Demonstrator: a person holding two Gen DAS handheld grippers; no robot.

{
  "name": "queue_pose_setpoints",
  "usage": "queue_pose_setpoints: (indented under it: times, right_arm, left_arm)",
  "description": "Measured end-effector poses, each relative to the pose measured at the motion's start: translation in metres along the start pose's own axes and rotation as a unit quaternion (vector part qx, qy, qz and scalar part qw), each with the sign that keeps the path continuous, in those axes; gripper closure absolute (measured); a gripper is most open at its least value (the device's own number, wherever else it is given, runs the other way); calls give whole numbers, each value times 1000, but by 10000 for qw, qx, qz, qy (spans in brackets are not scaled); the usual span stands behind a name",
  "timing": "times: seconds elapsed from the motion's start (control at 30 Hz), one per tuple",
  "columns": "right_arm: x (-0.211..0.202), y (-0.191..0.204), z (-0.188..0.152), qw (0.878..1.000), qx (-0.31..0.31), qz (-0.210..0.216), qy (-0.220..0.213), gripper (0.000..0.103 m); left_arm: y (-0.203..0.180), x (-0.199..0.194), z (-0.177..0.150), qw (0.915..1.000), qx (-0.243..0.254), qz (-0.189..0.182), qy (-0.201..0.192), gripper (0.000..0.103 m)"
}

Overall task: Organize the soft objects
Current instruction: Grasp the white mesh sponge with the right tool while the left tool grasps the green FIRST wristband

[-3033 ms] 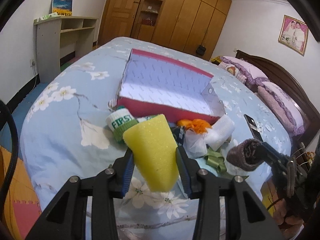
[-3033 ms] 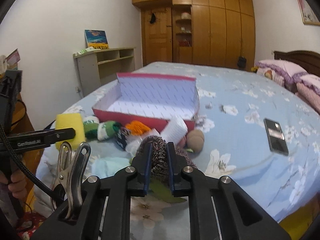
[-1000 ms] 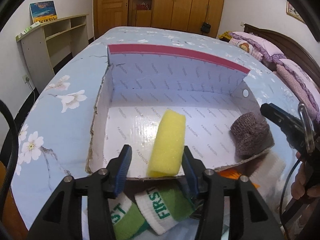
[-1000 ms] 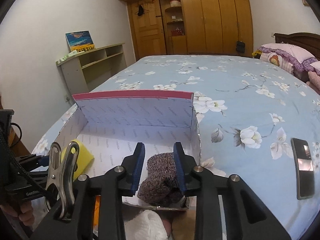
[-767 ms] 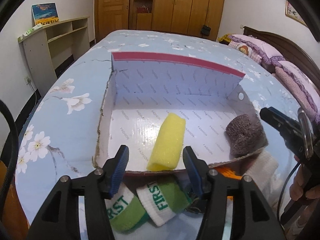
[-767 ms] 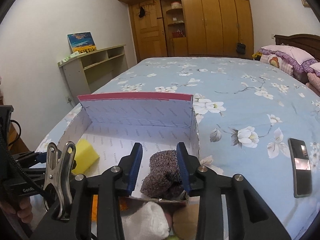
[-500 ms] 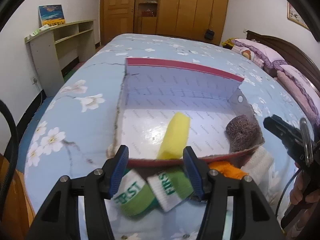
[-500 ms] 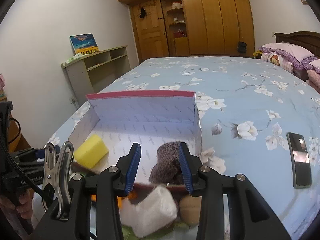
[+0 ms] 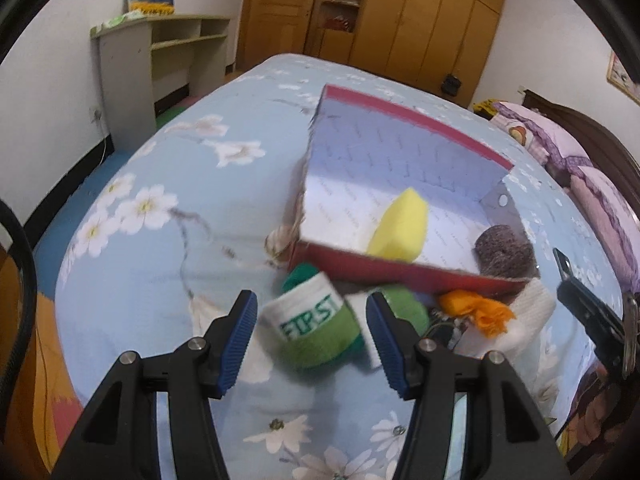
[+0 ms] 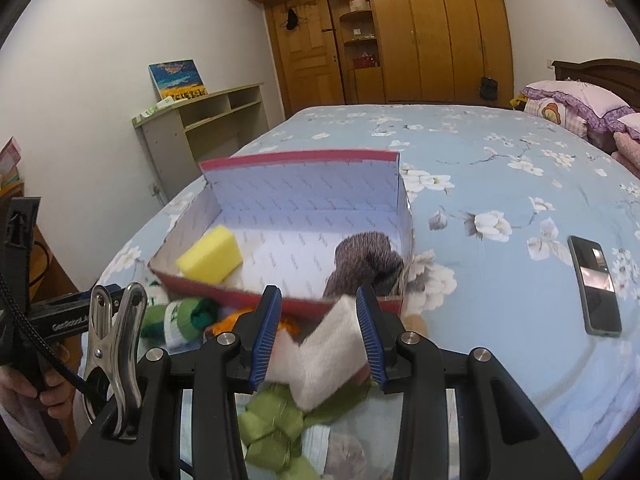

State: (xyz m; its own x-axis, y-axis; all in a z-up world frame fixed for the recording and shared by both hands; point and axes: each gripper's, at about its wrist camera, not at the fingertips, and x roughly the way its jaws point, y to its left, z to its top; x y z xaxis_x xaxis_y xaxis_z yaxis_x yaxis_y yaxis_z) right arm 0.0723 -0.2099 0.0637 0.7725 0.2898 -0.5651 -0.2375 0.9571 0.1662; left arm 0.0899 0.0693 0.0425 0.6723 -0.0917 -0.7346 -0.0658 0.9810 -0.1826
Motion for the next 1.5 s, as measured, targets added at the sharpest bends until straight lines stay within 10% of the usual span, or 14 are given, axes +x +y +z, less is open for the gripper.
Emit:
queue_pose_setpoints:
  times: [0.8, 1.07, 1.17, 1.5]
  right_arm:
    - [28, -13, -42, 9958, 597, -55, 689, 63]
    - [24, -22, -34, 9953, 883, 76, 387, 63]
    - [26, -21, -35, 9961, 799, -13, 376, 82]
    - [5, -9, -33, 9989, 456, -65, -76, 90]
  left_arm:
    - [5, 28, -16, 9990, -235, -361, 144, 44]
    - [4, 27, -18, 9991, -210, -374, 62, 59]
    - [5, 23, -20, 9990, -192, -398, 28, 65]
    - [10, -5, -22, 9985, -251, -447, -216, 70]
